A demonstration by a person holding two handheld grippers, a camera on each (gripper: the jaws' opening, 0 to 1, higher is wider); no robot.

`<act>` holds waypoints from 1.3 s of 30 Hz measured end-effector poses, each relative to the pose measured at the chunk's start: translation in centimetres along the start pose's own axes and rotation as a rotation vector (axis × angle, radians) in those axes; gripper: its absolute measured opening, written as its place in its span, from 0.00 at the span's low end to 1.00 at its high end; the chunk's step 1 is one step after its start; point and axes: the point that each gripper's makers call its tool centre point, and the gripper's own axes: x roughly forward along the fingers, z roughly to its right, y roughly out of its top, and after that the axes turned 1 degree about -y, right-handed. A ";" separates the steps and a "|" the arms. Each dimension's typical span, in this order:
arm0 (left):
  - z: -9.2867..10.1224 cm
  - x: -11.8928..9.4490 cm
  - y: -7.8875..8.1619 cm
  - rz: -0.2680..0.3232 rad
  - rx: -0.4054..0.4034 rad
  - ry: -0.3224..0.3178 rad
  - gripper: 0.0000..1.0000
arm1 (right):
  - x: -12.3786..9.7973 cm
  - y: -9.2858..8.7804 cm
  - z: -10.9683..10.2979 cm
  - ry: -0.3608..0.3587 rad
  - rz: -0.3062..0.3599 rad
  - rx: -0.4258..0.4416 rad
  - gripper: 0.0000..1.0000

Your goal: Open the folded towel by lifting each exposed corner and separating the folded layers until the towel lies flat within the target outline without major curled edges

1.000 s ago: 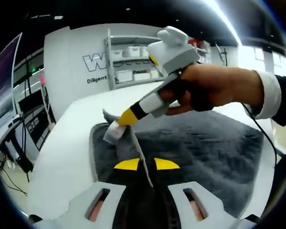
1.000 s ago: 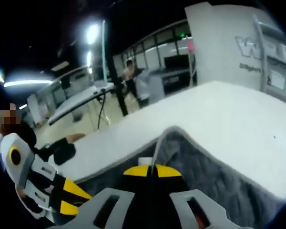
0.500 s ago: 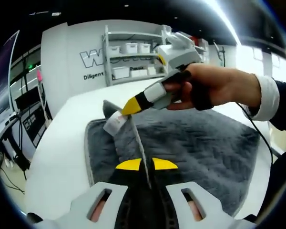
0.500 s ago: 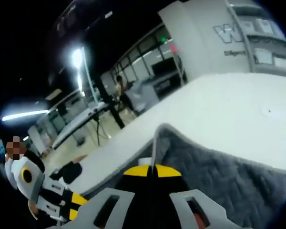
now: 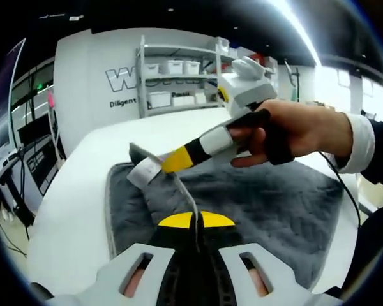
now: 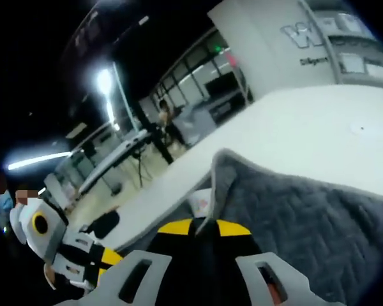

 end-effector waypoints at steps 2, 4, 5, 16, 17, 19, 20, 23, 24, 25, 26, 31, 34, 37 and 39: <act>0.2 0.1 0.1 0.001 0.006 0.002 0.02 | -0.1 -0.4 -0.5 0.016 -0.002 0.017 0.12; 0.3 0.2 0.1 -0.001 0.012 0.004 0.02 | -0.2 -0.8 -1.2 0.039 -0.014 0.041 0.12; 0.4 0.3 0.2 0.000 0.015 0.007 0.02 | -0.3 -1.0 -1.3 0.040 -0.019 0.043 0.12; 1.5 0.5 0.8 0.020 0.048 -0.008 0.04 | -1.1 -2.0 -1.1 0.037 -0.035 0.036 0.00; 1.3 0.3 0.9 0.028 0.051 -0.001 0.04 | -1.3 -2.0 -0.8 0.032 -0.035 0.039 0.00; 1.2 0.0 1.1 0.040 0.033 -0.013 0.04 | -1.5 -2.0 -0.5 0.033 -0.035 0.055 0.00; 1.3 -0.2 1.4 0.057 0.017 -0.028 0.04 | -1.6 -2.0 -0.4 0.035 -0.034 0.063 0.00; 0.6 -1.0 1.9 0.090 -0.009 -0.031 0.09 | -1.9 -1.9 -0.1 0.037 -0.030 0.079 0.00; 0.2 -1.4 2.0 0.097 -0.019 -0.032 0.09 | -2.0 -1.9 -0.1 0.039 -0.029 0.082 0.00; 0.0 -1.7 2.2 0.113 -0.042 -0.039 0.09 | -2.1 -1.9 -0.1 0.042 -0.028 0.089 0.00; -0.4 -2.1 2.3 0.125 -0.073 -0.041 0.09 | -2.3 -1.9 0.0 0.046 -0.027 0.096 0.00; -2.9 -2.8 1.2 0.097 -0.082 0.024 0.08 | -2.8 -2.3 0.2 0.053 -0.040 0.104 0.00; -3.5 -2.7 0.4 0.064 -0.076 0.041 0.07 | -3.2 -2.1 0.0 0.071 -0.038 0.162 0.00; -3.5 -2.4 -0.4 0.029 -0.074 0.039 0.05 | -3.6 -1.9 0.1 0.078 -0.035 0.183 0.00; -3.5 -2.3 -0.7 0.016 -0.070 0.040 0.04 | -4.1 -1.4 0.5 0.076 -0.025 0.194 0.00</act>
